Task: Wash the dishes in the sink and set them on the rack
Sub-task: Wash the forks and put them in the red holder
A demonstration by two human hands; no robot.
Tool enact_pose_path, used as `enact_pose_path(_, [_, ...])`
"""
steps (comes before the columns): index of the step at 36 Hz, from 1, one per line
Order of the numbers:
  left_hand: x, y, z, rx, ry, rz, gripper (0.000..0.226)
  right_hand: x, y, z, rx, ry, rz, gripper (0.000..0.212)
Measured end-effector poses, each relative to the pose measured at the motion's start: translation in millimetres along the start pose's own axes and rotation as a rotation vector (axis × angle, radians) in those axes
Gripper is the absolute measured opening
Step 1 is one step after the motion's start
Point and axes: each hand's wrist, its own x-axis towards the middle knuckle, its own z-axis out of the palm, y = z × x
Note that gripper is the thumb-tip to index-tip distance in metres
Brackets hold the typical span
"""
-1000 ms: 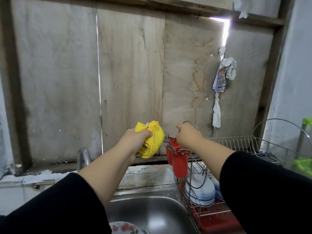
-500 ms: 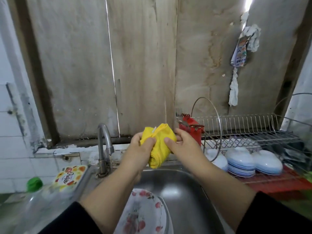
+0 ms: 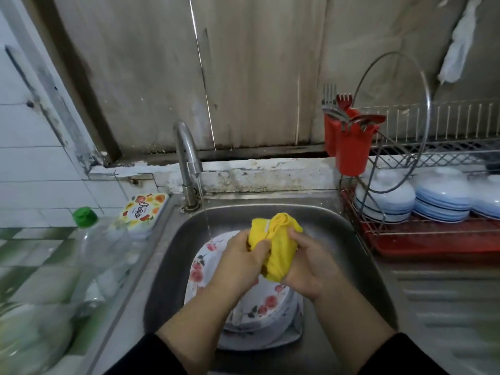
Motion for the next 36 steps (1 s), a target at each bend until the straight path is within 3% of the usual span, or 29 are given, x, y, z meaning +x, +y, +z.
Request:
enact_pose_path(2, [-3,-1,0,0.003,-0.012,-0.019,0.026,4,8,-5,0.009,-0.047,0.0,0.04])
enact_pose_path(5, [4,-21,-3,0.028,0.043,-0.115,0.037,15,19,-21,0.114,-0.124,-0.026,0.08])
enact_pose_path(6, [8,-30,-4,0.074,0.057,-0.157,0.038,17,20,-26,0.158,-0.147,-0.048,0.081])
enact_pose_path(9, [16,-59,-5,0.36,0.036,-0.313,0.035,18,21,-31,0.253,-0.198,-0.098,0.075])
enact_pose_path(12, [19,-77,-3,0.751,-0.126,-0.383,0.034,24,21,-35,0.234,-0.185,-0.134,0.04])
enact_pose_path(13, [20,-79,-1,0.85,-0.157,-0.393,0.034,25,22,-35,0.249,-0.197,-0.135,0.041])
enact_pose_path(16, [21,-85,3,0.945,-0.184,-0.483,0.035,28,23,-41,0.252,-0.18,-0.142,0.035])
enact_pose_path(19, [28,-92,4,0.929,-0.178,-0.546,0.032,30,22,-42,0.261,-0.234,-0.145,0.032])
enact_pose_path(24, [35,-95,2,0.846,-0.142,-0.554,0.03,29,21,-44,0.301,-0.24,-0.152,0.05])
enact_pose_path(28, [34,-94,-1,0.811,-0.105,-0.501,0.027,37,23,-53,0.311,-0.188,-0.138,0.08])
enact_pose_path(31, [30,-85,-5,0.754,-0.059,-0.455,0.027,38,20,-54,0.346,-0.192,-0.175,0.076])
enact_pose_path(34, [22,-72,-11,0.608,0.017,-0.37,0.024,32,19,-50,0.368,-0.222,-0.231,0.051])
enact_pose_path(36, [16,-61,-14,0.457,0.059,-0.314,0.019,31,19,-50,0.392,-0.206,-0.273,0.056])
